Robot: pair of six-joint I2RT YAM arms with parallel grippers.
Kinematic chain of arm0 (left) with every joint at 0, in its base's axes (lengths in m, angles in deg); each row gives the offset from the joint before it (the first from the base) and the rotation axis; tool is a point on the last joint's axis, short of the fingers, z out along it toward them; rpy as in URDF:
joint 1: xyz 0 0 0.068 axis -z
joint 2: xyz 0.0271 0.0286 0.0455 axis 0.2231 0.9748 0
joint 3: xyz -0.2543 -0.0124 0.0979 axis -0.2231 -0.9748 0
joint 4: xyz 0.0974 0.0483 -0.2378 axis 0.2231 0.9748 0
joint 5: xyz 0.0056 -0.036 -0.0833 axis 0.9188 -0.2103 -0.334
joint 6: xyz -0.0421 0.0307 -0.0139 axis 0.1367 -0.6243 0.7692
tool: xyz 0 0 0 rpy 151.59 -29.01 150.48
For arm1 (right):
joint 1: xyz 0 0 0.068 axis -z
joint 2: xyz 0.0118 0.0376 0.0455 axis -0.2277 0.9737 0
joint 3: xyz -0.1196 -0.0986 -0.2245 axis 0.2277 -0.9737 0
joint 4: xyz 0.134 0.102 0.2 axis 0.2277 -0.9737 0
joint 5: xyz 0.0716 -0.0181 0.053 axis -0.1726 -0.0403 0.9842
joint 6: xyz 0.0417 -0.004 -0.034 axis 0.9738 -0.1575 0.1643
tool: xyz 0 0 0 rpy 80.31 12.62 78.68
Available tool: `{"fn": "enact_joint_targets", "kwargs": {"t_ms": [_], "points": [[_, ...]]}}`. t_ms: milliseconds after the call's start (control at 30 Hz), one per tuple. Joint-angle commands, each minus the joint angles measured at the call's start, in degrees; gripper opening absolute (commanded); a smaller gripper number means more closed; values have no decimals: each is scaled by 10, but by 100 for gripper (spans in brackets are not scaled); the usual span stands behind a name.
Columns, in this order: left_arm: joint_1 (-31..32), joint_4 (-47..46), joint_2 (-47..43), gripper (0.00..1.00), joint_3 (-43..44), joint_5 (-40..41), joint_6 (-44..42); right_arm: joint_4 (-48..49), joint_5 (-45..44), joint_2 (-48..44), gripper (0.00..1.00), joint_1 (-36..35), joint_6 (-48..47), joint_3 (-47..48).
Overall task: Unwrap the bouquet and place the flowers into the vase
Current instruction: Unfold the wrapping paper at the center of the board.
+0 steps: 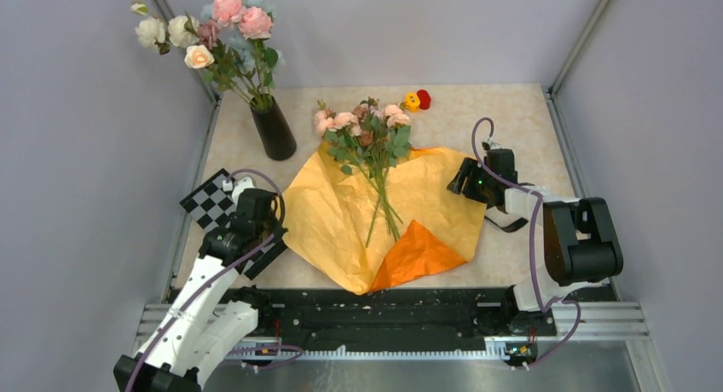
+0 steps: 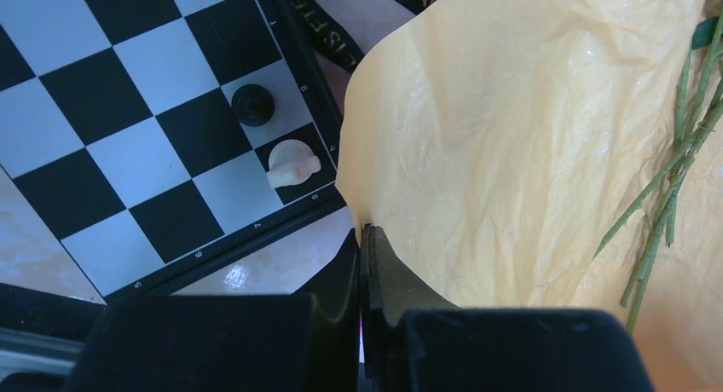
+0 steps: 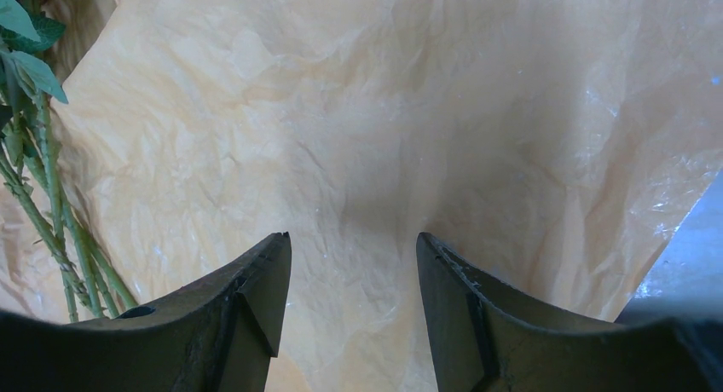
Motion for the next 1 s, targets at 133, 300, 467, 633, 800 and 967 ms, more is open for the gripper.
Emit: {"fn": "enact_joint_targets", "kwargs": {"t_ms": [133,300,467,633,800,967], "points": [[-3,66,-61,0,14,19,81,-47,-73,6,59,-3,1,-6],[-2,100,-67,0,16,21,106,-45,-77,7,59,-3,5,-7],[-2,126,-64,0,20,19,122,-47,-86,5,59,-3,7,-7],[-2,183,-69,0,41,40,140,-48,-91,1,59,-3,9,-3],[-2,177,-81,20,71,34,109,-57,-65,-14,59,-2,-4,13],[-2,120,-38,67,126,-11,56,-107,-65,-70,65,-3,-19,34]]}}
